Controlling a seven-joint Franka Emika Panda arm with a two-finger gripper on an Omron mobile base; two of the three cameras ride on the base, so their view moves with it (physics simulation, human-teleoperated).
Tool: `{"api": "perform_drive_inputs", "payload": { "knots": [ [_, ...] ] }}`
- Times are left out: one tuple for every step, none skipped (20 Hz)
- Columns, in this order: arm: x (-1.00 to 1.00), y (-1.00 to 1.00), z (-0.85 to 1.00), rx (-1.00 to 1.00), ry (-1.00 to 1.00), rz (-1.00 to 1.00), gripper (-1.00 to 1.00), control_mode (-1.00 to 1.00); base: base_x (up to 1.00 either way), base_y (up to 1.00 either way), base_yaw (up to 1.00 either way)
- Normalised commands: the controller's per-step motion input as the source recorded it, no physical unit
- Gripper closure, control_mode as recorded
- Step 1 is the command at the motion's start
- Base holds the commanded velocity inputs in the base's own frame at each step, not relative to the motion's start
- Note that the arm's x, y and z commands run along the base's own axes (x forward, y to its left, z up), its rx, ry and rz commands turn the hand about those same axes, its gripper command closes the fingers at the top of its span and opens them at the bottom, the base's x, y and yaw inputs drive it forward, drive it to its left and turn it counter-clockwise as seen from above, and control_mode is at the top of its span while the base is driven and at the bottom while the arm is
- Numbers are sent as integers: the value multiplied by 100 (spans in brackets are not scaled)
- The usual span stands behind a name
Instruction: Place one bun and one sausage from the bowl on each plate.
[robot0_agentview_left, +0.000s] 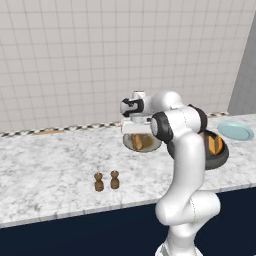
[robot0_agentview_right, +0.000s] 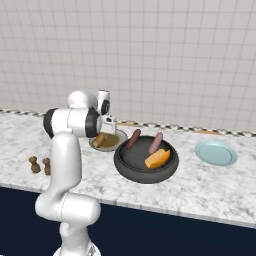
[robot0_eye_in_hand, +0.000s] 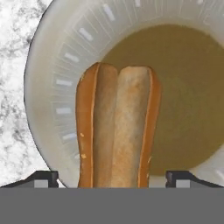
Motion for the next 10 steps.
{"api": "perform_drive_inputs", "payload": {
  "knots": [
    [-7,-36,51,0,-4,0,-100,-100,0,0,0],
    [-17,-47,49,0,-5,0,-100,-100,0,0,0],
    [-26,-54,44,0,-6,0,-100,-100,0,0,0],
    [-28,-50,46,0,-7,0,-100,-100,0,0,0],
    [-30,-51,47,0,-8,0,-100,-100,0,0,0],
    [-32,-51,46,0,-9,0,-100,-100,0,0,0],
    [-29,-53,44,0,-9,0,-100,-100,0,0,0],
    [-31,-58,41,0,-9,0,-100,-100,0,0,0],
    [-28,-58,36,0,-9,0,-100,-100,0,0,0],
    [-23,-61,33,0,-7,0,-100,-100,0,0,0]
  ]
}}
